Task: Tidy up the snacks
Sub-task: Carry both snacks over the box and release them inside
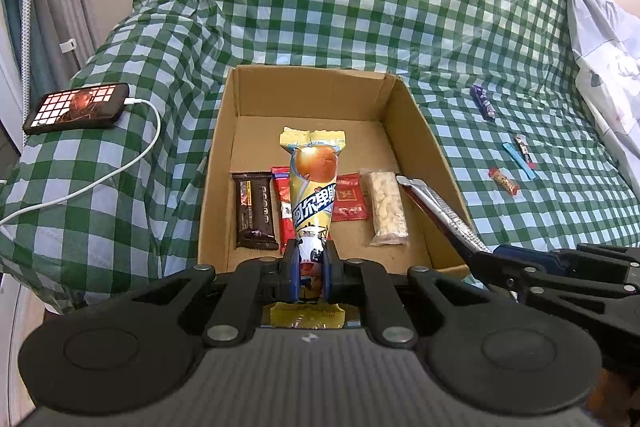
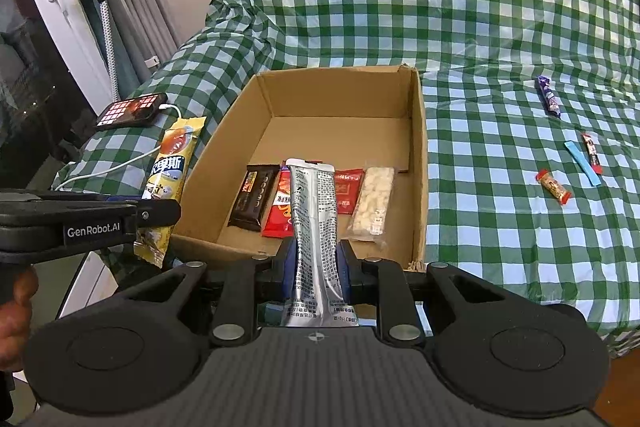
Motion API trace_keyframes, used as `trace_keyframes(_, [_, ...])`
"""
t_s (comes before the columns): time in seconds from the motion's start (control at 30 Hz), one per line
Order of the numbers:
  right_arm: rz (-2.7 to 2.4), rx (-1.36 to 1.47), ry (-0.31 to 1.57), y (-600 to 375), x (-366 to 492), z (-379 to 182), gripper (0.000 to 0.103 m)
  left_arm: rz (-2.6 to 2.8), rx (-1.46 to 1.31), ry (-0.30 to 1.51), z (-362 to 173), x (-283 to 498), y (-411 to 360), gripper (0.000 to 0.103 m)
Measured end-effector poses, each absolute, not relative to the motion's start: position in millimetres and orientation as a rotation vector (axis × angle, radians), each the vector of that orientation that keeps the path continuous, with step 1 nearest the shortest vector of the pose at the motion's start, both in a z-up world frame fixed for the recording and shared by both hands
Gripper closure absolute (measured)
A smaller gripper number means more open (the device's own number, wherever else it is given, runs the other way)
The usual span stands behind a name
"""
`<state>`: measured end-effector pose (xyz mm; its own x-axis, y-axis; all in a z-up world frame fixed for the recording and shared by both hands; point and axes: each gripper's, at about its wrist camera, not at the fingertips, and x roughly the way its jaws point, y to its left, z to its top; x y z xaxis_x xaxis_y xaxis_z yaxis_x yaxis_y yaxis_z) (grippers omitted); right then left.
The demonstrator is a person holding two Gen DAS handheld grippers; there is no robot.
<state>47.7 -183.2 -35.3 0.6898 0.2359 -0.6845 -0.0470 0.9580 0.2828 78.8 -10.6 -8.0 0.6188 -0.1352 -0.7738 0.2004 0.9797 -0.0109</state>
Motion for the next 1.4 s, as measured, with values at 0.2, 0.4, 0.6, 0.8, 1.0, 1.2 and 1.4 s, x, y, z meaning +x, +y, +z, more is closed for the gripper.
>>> trace_keyframes(0.2, [0.157,0.256,0.805,-184.1,70.7,-39.8,0.08,-0.174,0.08,0.897,-13.2,104.2,-10.2,0.092])
trace_keyframes(0.4, [0.153,0.265,0.82,-186.5,100.0,-48.0,0.08,-0.16,0.085,0.918,-22.4,134.2,-12.2,0.092])
trace_keyframes(0.6, [0.144,0.268,0.84,-191.3,131.7,-59.5,0.08,-0.151,0.09,0.944,-36.7,166.5,-18.7,0.092])
trace_keyframes(0.8, [0.129,0.279,0.867,-196.9,161.6,-75.4,0.08,-0.148,0.108,0.973,-55.1,195.9,-23.5,0.091])
trace_keyframes(1.0, [0.12,0.28,0.889,-199.6,186.9,-90.7,0.08,-0.145,0.117,0.999,-70.9,216.8,-26.1,0.091])
trace_keyframes(1.2, [0.115,0.286,0.899,-202.8,200.2,-100.6,0.08,-0.133,0.126,1.006,-79.5,230.0,-28.0,0.09])
trace_keyframes(1.4, [0.083,0.361,0.924,-203.3,210.6,-104.2,0.05,-0.072,0.118,0.93,-70.2,230.8,-27.1,0.0])
